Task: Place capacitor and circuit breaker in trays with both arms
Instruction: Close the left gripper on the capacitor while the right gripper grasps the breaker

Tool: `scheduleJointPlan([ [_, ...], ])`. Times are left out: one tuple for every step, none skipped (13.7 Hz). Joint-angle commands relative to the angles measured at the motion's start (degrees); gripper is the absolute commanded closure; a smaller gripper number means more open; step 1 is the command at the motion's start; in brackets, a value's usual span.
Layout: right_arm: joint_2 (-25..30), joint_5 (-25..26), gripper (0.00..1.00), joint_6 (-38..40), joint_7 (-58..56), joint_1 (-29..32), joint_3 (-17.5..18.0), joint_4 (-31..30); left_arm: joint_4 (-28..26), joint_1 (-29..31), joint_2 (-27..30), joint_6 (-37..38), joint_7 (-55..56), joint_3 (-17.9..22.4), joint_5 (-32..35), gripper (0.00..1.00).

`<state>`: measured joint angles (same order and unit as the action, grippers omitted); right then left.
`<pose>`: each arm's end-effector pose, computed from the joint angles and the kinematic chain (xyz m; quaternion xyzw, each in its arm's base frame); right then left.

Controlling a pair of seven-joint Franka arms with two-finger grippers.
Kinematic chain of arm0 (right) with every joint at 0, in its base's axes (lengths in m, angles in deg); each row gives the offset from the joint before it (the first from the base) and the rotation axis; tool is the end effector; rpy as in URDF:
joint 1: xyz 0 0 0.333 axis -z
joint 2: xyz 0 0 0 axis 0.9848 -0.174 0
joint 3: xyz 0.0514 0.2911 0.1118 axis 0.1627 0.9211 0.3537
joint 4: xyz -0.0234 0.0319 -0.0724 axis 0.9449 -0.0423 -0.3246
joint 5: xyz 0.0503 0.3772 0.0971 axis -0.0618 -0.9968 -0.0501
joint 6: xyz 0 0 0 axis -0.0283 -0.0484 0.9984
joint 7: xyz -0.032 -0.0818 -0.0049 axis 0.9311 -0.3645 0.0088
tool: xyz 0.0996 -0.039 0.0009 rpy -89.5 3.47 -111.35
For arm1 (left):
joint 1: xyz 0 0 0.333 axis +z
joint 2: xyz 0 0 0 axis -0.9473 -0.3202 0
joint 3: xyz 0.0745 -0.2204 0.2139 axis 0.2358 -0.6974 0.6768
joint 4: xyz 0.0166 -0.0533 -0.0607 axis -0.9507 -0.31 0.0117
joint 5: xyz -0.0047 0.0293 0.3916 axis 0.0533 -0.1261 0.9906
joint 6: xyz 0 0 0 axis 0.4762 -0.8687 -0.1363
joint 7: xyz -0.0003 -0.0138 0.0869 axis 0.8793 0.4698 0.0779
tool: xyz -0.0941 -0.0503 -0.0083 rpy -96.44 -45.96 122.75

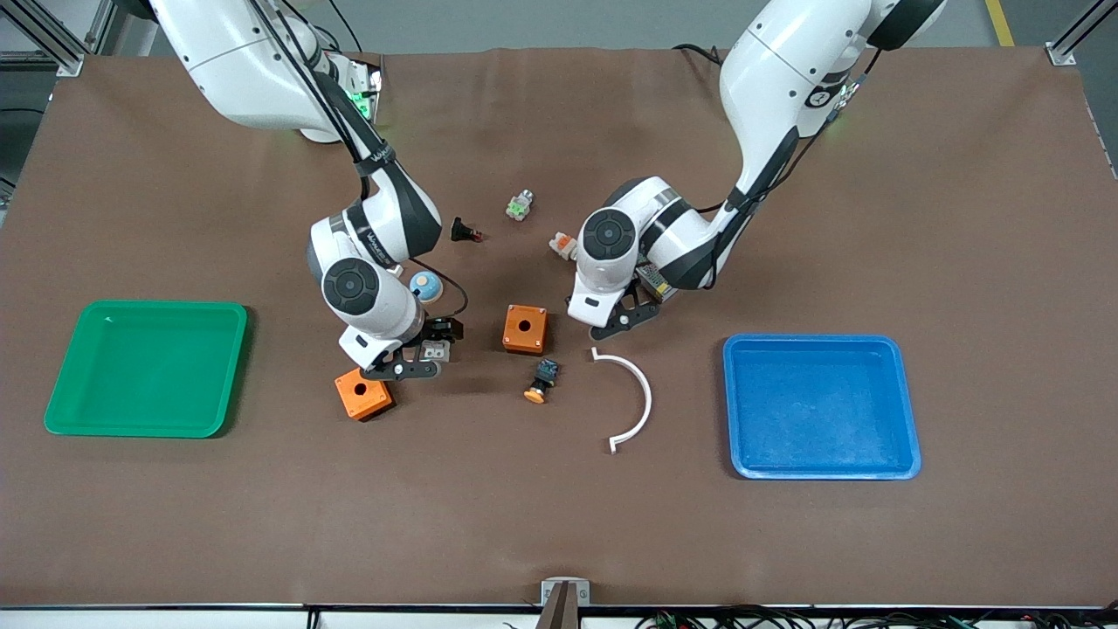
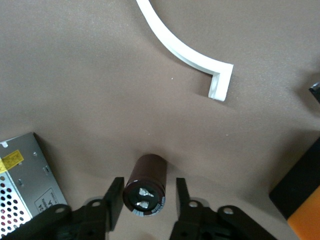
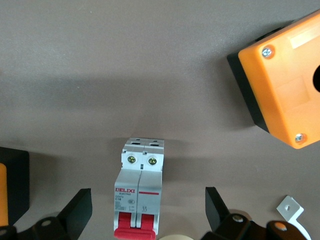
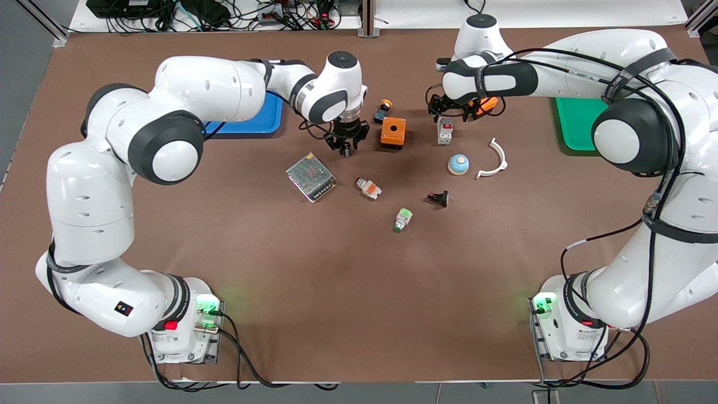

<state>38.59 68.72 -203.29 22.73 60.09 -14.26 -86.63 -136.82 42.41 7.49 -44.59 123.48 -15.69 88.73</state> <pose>0.5731 0.2748 0.2295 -0.9984 -0.0140 0.0534 0.0116 0.4826 -0.4602 0.1967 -0.9785 -0.1997 0.0485 0.0148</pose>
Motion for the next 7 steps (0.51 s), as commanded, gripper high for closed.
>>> scheduleJointPlan([
  [-0.85,-0.28,0.01,-0.15,-0.79,0.20,0.46,0.87,0.93,-0.62,-0.51,-0.35,1.35,0.34,1.34,0.79],
  [-0.94,-0.28,0.02,-0.23,-0.79,0.11,0.46,0.87,0.76,-0.53,-0.34,-0.26,1.44,0.34,1.34,0.90],
  [-0.94,-0.28,0.04,-0.41,-0.79,0.11,0.46,0.96,0.67,-0.45,-0.08,0.00,2.40,0.34,1.34,0.99],
  [-1.11,-0.28,0.10,-0.50,-0.79,0.11,0.46,0.96,0.76,-0.18,0.53,0.35,3.63,0.42,1.34,1.00],
  [-1.20,-0.28,0.16,-0.50,-0.79,0.11,0.46,0.96,0.67,0.60,2.45,1.05,3.99,0.43,1.43,1.00],
  [-1.38,-0.28,0.22,-0.59,-0.79,0.11,0.46,0.96,0.93,1.57,4.65,4.11,3.82,0.34,1.34,1.00],
  [-1.47,-0.28,0.29,-0.76,-0.79,0.11,0.46,0.96,1.11,2.36,7.19,7.18,3.29,0.34,1.43,1.00],
])
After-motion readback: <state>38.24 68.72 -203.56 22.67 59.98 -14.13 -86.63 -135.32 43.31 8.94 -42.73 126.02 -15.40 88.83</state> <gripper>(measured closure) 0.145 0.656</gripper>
